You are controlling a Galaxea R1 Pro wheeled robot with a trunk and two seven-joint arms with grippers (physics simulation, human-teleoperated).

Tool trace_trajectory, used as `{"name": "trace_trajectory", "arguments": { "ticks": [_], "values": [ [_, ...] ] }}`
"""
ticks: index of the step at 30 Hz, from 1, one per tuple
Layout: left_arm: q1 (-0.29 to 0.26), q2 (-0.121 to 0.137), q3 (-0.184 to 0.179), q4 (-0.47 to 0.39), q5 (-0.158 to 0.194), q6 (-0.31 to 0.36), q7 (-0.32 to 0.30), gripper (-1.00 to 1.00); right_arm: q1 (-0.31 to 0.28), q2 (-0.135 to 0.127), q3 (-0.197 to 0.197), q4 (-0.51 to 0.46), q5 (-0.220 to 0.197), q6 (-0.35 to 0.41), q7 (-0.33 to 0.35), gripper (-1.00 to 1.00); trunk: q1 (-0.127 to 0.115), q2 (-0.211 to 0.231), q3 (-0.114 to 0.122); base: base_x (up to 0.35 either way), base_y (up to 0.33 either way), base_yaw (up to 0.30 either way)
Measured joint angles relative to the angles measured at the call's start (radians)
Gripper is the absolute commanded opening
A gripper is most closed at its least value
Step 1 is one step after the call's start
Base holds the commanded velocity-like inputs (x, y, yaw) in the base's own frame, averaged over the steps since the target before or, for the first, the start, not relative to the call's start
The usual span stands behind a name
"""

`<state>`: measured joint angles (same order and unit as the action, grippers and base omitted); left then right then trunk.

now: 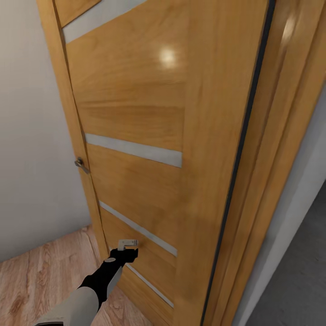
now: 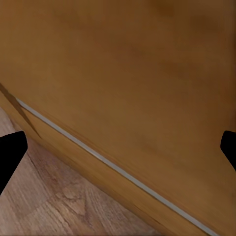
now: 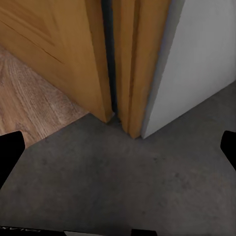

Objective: Move the two storage containers from the living room to the garage. In the garage, place one container on the floor and stack the other container on top of it (either order is fine).

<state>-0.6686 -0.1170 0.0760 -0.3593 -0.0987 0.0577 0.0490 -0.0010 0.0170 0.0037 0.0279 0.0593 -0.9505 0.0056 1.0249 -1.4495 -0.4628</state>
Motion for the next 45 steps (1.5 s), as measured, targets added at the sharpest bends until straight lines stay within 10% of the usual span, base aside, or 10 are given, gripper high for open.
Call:
{"name": "trace_trajectory", "arguments": {
  "ticks": [22,45],
  "values": [
    [0.0,0.076,0.0,0.0,0.0,0.0,0.0,1.0,0.0,0.0,0.0,0.0,0.001,0.0,0.0,1.0,0.0,0.0,0.0,0.0,0.0,-0.201],
    [0.0,0.075,0.0,0.0,0.0,0.0,0.0,1.0,0.0,0.0,0.001,0.0,0.003,0.0,0.001,1.0,0.0,0.0,0.0,0.0,0.0,-0.008]
  ]
}}
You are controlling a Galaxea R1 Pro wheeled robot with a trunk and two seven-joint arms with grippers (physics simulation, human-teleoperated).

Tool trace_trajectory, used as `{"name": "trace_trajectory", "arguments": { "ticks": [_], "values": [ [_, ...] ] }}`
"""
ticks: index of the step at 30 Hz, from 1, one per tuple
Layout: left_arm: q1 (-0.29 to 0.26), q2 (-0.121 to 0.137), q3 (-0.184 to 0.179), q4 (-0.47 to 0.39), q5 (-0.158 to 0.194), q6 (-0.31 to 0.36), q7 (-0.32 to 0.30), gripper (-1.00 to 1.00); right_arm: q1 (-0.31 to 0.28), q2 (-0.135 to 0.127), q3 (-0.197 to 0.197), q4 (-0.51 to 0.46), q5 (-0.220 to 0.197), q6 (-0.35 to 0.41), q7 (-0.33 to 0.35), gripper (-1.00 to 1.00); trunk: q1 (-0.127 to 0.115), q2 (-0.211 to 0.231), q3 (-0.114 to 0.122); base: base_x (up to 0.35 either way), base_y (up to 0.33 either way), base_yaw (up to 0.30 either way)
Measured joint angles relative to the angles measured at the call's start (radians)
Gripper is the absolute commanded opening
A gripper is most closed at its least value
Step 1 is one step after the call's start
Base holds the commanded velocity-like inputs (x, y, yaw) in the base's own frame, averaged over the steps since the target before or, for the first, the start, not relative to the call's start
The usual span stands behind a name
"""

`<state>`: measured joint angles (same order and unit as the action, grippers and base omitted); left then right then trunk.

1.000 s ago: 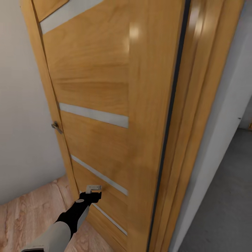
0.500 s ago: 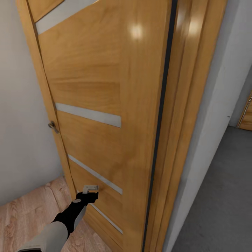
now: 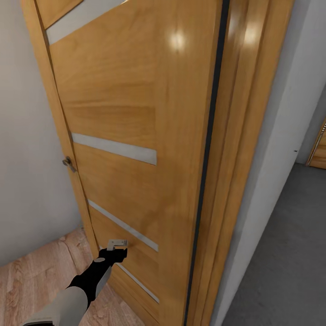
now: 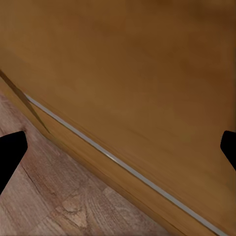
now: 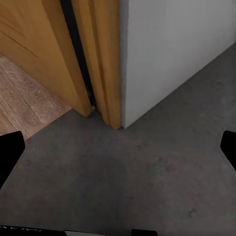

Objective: Move the two storage containers from the living room to the garage. In the garage, place one container on the floor and stack the other container on top of it (either order is fine).

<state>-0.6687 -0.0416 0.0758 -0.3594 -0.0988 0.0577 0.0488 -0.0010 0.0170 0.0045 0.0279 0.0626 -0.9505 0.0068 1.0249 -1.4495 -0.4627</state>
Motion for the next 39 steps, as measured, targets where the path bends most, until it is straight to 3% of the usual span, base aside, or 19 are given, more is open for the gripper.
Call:
{"name": "trace_trajectory", "arguments": {
  "ticks": [25,34,39],
  "values": [
    [0.0,-0.001,-0.001,0.0,0.001,0.0,0.0,1.0,0.0,0.0,0.001,0.0,0.002,0.003,0.005,1.0,0.0,0.0,0.0,0.004,0.0,0.0],
    [0.0,-0.032,-0.001,0.001,0.0,0.001,0.0,1.0,0.0,0.0,0.001,0.0,0.002,0.004,0.002,1.0,0.0,0.0,0.0,0.154,0.0,0.0],
    [0.0,-0.033,-0.002,0.001,0.001,0.0,0.0,1.0,0.0,0.0,0.001,0.0,0.002,0.003,0.002,1.0,0.0,0.0,0.0,0.012,0.0,0.0]
  ]
}}
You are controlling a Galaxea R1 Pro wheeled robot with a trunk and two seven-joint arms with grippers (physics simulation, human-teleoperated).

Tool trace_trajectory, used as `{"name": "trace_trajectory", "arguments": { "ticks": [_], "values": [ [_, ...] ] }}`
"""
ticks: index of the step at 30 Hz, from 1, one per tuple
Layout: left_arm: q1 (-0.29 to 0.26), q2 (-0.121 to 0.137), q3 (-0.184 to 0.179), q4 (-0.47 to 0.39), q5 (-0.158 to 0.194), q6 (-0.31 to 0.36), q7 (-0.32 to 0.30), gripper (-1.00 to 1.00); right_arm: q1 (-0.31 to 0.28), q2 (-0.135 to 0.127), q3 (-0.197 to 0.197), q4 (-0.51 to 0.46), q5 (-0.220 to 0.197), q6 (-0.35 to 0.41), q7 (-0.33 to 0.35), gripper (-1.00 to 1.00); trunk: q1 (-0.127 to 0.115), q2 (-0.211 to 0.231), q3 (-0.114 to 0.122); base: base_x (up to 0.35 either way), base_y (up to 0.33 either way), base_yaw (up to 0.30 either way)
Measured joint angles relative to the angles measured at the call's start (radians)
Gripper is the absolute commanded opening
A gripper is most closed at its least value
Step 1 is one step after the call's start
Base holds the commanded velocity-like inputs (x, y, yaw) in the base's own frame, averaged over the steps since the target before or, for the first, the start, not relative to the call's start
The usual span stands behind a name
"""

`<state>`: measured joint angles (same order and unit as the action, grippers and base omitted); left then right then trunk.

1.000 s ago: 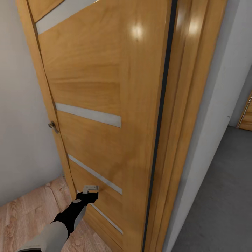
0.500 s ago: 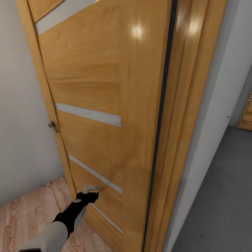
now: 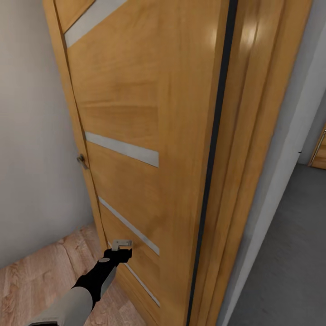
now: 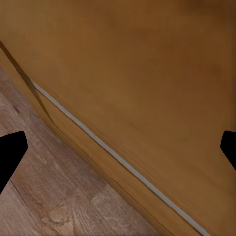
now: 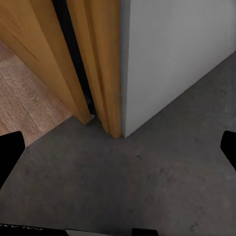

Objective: Move the two storage containers from the living room to the garage. In the garage, place one container on the floor and stack the other container on top of it (either order is fine).

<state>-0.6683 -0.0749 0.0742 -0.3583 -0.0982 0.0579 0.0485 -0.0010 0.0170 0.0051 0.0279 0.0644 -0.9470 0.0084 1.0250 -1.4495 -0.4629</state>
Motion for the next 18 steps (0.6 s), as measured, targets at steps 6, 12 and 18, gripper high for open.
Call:
{"name": "trace_trajectory", "arguments": {
  "ticks": [6,12,18],
  "values": [
    [0.0,0.0,0.0,0.0,0.0,0.0,0.0,1.0,0.0,0.0,0.0,0.0,0.0,0.0,0.001,1.0,0.0,0.0,0.0,0.001,0.0,0.0],
    [0.0,0.0,0.0,0.0,0.0,0.0,0.0,1.0,0.0,0.0,0.0,0.0,0.0,0.0,0.001,1.0,0.0,0.0,0.0,0.0,0.0,0.0],
    [0.0,0.0,0.0,0.0,0.0,0.0,0.0,1.0,0.0,0.0,0.0,0.0,0.0,0.001,0.001,1.0,0.0,0.0,0.0,0.0,0.0,0.0]
  ]
}}
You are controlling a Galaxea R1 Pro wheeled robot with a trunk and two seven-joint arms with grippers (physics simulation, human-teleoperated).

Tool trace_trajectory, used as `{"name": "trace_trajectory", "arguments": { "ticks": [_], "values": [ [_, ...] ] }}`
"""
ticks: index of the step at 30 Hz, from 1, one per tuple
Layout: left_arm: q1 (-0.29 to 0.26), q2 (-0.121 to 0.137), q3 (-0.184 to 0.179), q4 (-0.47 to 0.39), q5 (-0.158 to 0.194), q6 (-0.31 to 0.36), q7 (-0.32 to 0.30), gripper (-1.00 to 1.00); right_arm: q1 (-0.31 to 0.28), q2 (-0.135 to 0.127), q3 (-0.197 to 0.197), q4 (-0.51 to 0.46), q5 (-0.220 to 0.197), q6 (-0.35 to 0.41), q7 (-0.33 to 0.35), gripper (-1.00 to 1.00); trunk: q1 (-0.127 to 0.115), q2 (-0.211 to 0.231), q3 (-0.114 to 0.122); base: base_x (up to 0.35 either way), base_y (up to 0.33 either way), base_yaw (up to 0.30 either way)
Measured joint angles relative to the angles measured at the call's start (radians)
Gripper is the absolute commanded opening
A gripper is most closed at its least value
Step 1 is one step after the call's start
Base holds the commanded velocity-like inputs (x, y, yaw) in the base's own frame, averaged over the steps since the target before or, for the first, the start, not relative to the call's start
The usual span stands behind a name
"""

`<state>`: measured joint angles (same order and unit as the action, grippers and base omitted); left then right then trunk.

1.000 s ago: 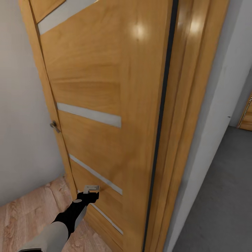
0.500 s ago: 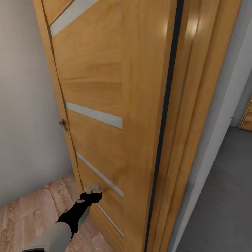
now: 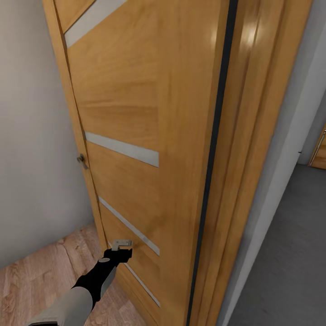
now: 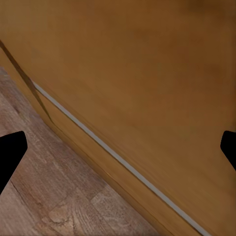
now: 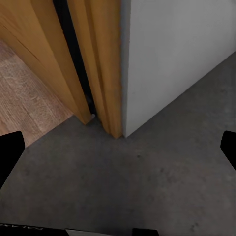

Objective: Move the two storage containers from the living room to the garage. In the garage, place one container on the floor and stack the other container on top of it (either order is fine).

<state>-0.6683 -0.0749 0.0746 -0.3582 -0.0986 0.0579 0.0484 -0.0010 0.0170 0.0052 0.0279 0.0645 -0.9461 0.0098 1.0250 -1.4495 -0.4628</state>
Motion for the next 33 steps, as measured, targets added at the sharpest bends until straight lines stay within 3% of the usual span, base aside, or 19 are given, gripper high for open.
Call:
{"name": "trace_trajectory", "arguments": {
  "ticks": [6,12,33],
  "values": [
    [0.0,-0.002,-0.002,0.0,0.002,0.0,0.001,1.0,0.0,0.0,0.0,0.0,0.001,0.0,0.004,1.0,0.0,0.0,0.0,0.052,0.0,0.0],
    [0.0,-0.025,0.0,0.0,0.0,0.0,0.001,1.0,0.0,0.0,0.0,0.0,0.001,0.0,0.005,1.0,0.0,0.0,0.0,0.094,0.0,0.0],
    [0.0,-0.027,0.002,0.001,0.002,0.0,0.002,1.0,0.0,0.0,0.0,0.0,0.0,0.0,-0.002,1.0,0.0,0.0,0.0,0.002,0.0,0.0]
  ]
}}
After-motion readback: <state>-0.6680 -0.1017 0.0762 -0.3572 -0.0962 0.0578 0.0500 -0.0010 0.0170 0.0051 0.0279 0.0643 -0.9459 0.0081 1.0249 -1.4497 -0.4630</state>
